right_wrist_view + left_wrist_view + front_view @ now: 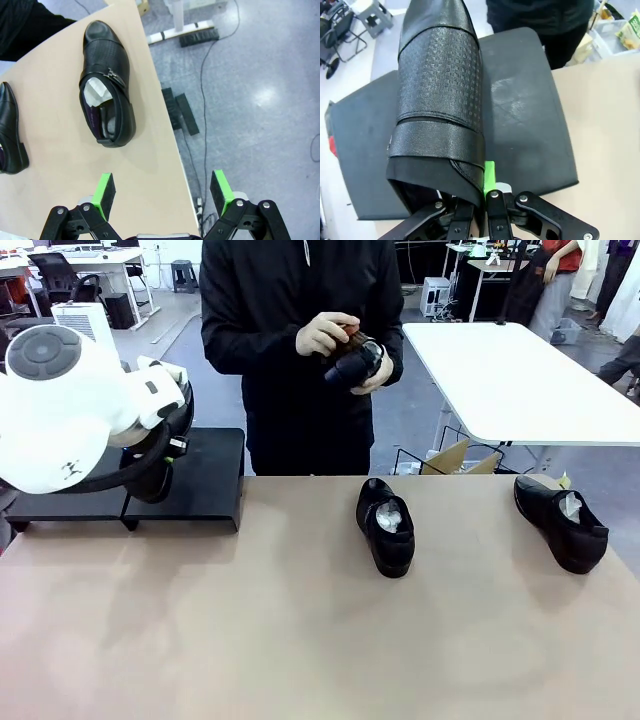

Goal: Organize the shoes by placing them on the stand.
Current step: Place the Shoe from the middle of the table onto the Shoes Stand.

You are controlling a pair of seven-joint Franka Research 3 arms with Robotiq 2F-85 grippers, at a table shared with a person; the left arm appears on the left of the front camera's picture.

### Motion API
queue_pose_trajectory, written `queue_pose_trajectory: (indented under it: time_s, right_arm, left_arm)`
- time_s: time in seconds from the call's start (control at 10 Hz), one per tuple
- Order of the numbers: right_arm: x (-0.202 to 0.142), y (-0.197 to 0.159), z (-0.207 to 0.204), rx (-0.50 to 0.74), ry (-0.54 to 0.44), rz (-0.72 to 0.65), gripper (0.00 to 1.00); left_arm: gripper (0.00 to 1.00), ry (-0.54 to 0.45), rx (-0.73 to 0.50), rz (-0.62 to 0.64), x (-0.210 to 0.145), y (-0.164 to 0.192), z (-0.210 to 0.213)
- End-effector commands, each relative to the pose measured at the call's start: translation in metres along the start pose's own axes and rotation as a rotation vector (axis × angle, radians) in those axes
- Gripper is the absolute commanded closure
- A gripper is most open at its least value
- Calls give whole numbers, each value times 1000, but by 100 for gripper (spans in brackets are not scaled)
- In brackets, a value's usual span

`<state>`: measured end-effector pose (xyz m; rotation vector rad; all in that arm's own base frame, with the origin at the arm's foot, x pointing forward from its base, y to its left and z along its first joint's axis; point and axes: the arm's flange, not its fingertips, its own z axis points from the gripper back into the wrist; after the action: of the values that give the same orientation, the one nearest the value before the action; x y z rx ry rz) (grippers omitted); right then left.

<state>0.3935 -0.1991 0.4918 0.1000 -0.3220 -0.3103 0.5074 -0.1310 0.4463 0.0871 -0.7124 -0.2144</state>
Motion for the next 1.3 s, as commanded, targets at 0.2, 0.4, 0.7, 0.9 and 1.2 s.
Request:
queue_pose_trajectory:
  time_s: [0.2,0.4,0.7,0.9,1.2]
  right_arm:
    - [0,0,2,-1,-5,4,0]
    - [0,0,2,-1,-5,4,0]
    - [0,0,2,-1,-5,4,0]
    - [0,0,2,-1,-5,4,0]
    - [0,0,2,-1,-5,4,0]
  left_arm:
    - [100,37,57,1,12,-6,-22]
    - [100,54,60,-3,13,-8,-30]
    - [100,77,63,9,13,-11,-43]
    - [100,93,73,22,11,-13,-52]
    - [88,112,90,33,13,-15,-56]
